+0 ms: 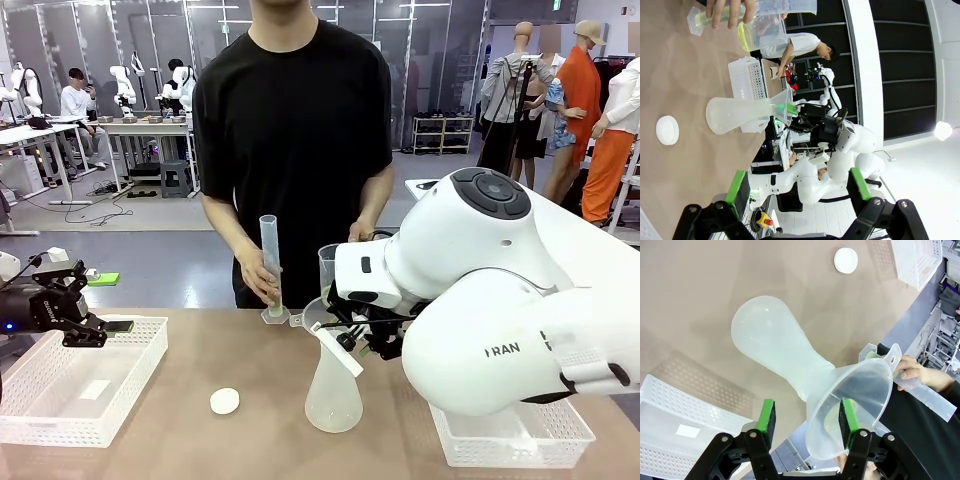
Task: Prepare the solutions needed for the experiment.
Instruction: Once the solution is in the Big flask , pick up the Plastic Funnel and place it back into the right Organizing basket.
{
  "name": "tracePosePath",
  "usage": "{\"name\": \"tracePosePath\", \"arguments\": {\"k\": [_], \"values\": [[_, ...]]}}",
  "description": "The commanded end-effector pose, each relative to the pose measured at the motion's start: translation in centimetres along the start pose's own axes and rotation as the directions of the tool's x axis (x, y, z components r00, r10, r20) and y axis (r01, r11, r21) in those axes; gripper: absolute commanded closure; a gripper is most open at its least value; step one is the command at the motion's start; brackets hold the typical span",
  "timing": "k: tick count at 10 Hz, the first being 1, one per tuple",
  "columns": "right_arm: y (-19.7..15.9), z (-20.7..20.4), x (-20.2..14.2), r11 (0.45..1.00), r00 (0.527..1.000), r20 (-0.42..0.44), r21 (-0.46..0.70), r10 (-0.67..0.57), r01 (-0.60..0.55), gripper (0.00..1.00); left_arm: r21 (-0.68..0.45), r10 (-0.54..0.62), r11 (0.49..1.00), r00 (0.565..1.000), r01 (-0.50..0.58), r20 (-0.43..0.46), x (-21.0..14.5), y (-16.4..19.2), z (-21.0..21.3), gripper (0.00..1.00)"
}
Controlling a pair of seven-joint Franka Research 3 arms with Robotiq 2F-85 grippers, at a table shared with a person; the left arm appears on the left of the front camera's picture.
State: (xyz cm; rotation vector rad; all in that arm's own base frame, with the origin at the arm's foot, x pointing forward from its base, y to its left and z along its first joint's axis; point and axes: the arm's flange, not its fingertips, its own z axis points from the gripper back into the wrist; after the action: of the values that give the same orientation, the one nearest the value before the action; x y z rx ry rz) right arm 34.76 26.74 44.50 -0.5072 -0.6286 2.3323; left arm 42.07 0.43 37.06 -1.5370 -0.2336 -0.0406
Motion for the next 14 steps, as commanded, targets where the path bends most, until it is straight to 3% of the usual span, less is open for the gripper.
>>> {"name": "tracePosePath", "arguments": {"k": [1, 6, 7, 11, 14], "values": [[-0.2, 0.0, -0.1, 1.0, 1.0, 0.0, -0.004, -0.001, 0.001, 0.36, -0.001, -0.005, 1.0, 1.0, 0.005, 0.0, 0.0, -0.1, 0.0, 0.0], [-0.3, 1.2, 1.3, 1.0, 1.0, -0.008, -0.015, 0.001, -0.001, 0.35, -0.001, -0.005, 1.0, 1.0, 0.005, 0.0, 0.0, -0.1, 0.0, 0.0], [-0.4, 1.6, 1.5, 1.0, 1.0, -0.015, -0.014, -0.022, 0.022, 0.15, -0.001, -0.005, 1.0, 1.0, 0.005, 0.0, 0.0, -0.1, 0.0, 0.0], [-1.4, 5.4, 1.7, 0.998, 0.998, -0.033, -0.055, -0.044, 0.043, 0.15, -0.001, -0.005, 1.0, 1.0, 0.005, 0.0, 0.0, -0.1, 0.0, 0.0], [-0.9, 9.6, 1.0, 0.999, 0.999, 0.001, 0.004, -0.047, 0.047, 0.15, -0.001, -0.005, 1.0, 1.0, 0.005, 0.0, 0.0, -0.1, 0.0, 0.0]]}}
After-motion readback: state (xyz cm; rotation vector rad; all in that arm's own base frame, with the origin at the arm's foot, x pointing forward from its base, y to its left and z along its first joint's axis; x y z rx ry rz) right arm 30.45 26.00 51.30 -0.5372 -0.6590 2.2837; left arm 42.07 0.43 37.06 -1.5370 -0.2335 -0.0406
